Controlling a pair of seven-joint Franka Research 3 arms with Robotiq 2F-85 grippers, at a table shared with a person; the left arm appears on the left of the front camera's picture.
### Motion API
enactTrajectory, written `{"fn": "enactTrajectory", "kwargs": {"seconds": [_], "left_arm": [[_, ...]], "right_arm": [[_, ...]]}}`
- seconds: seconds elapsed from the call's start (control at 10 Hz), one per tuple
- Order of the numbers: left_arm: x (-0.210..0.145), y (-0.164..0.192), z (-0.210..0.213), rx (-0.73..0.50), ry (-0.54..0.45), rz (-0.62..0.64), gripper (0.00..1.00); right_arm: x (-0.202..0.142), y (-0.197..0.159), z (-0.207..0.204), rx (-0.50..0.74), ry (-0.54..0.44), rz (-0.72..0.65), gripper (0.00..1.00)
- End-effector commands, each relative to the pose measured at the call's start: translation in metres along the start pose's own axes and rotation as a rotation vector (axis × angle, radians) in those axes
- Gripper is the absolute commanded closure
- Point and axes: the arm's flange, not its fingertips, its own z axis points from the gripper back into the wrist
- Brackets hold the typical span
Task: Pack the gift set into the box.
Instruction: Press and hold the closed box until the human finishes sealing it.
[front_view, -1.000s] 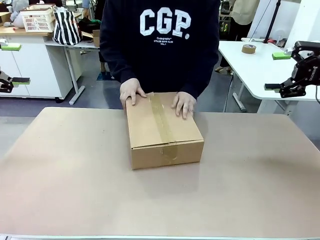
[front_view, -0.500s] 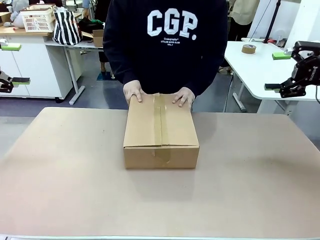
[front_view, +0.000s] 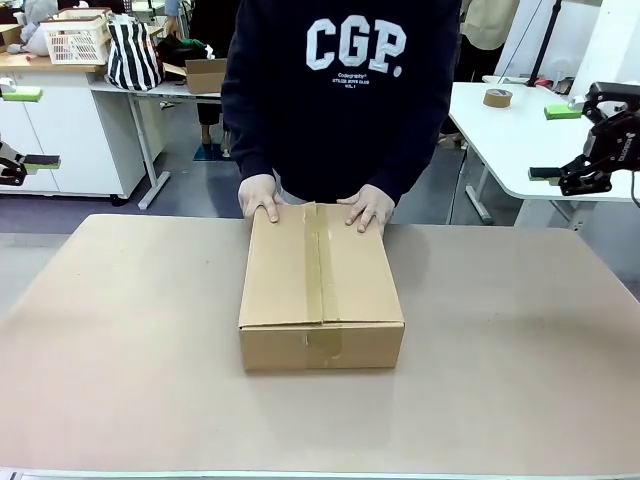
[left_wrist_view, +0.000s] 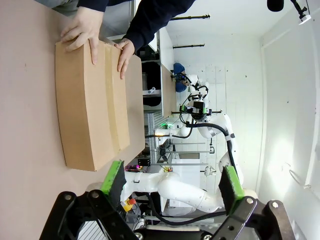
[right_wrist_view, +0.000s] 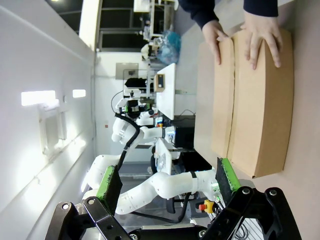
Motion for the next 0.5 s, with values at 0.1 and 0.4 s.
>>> {"fn": "enactTrajectory", "kwargs": {"seconds": [0.1, 0.4], "left_arm": [[0.0004, -0.0051, 0.0001, -0.019, -0.003, 0.007, 0.00], [0.0004, -0.0051, 0.0001, -0.019, -0.003, 0.007, 0.00]], "right_arm": [[-0.0006, -0.0016, 0.0039, 0.007, 0.007, 0.012, 0.00], [-0.0006, -0.0016, 0.0039, 0.007, 0.007, 0.012, 0.00]]}}
